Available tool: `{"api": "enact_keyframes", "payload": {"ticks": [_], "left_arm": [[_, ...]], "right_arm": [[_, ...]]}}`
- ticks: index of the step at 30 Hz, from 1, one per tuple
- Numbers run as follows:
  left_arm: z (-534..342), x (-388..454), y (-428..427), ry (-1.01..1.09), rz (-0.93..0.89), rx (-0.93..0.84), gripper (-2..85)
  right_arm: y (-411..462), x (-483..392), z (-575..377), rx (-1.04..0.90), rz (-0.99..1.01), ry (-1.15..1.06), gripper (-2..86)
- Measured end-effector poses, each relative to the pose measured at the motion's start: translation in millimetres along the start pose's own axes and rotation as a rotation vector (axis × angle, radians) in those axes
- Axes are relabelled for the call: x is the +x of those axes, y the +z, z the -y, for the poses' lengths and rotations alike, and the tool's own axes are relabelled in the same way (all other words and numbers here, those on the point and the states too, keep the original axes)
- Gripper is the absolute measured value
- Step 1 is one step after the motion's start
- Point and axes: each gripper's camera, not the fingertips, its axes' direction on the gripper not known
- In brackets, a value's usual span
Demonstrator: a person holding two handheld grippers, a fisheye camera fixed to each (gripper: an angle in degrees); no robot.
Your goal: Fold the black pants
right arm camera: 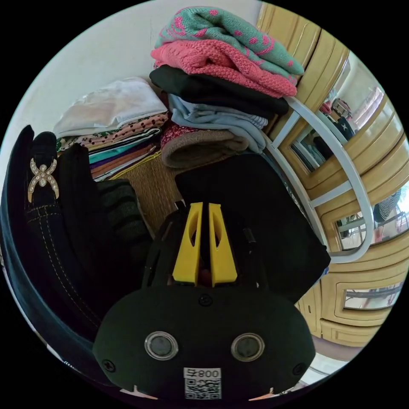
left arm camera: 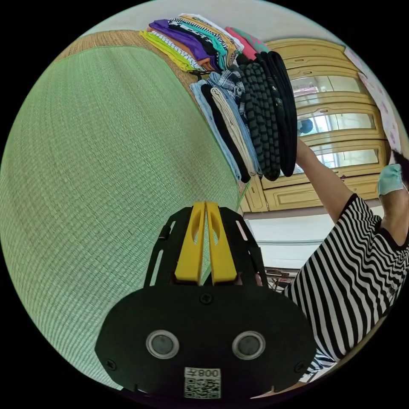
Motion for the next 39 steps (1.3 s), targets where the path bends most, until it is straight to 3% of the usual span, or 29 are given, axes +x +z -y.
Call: {"api": "enact_keyframes", "payload": {"ticks": [5,12,18,22,29,35,39], "left_arm": [[-17,28,-25,0.009,-0.017,-0.008,0.2],[-55,71,-80,-0.037,-0.049,0.044,0.1],[-86,134,-118,-0.009,-0.079,0.053,0.1],[-109,190,-148,0.038,-0.097,0.078,0.2],[-162,283,-207,0.097,-0.112,0.153,0.2],[-219,372,-275,0.170,-0.113,0.274,0.6],[-250,438,-333,0.251,-0.174,0.447,1.8]], "right_arm": [[-18,21,-28,0.050,0.046,0.066,-0.1],[-87,127,-123,0.383,0.472,0.431,-0.6],[-173,187,-206,0.616,0.660,0.480,-0.5],[-255,210,-255,0.812,0.771,0.446,-0.4],[-390,186,-299,0.977,0.874,0.262,-0.2],[-514,119,-328,1.102,0.984,0.048,-0.1],[-583,49,-352,1.097,1.002,-0.092,-0.2]]}}
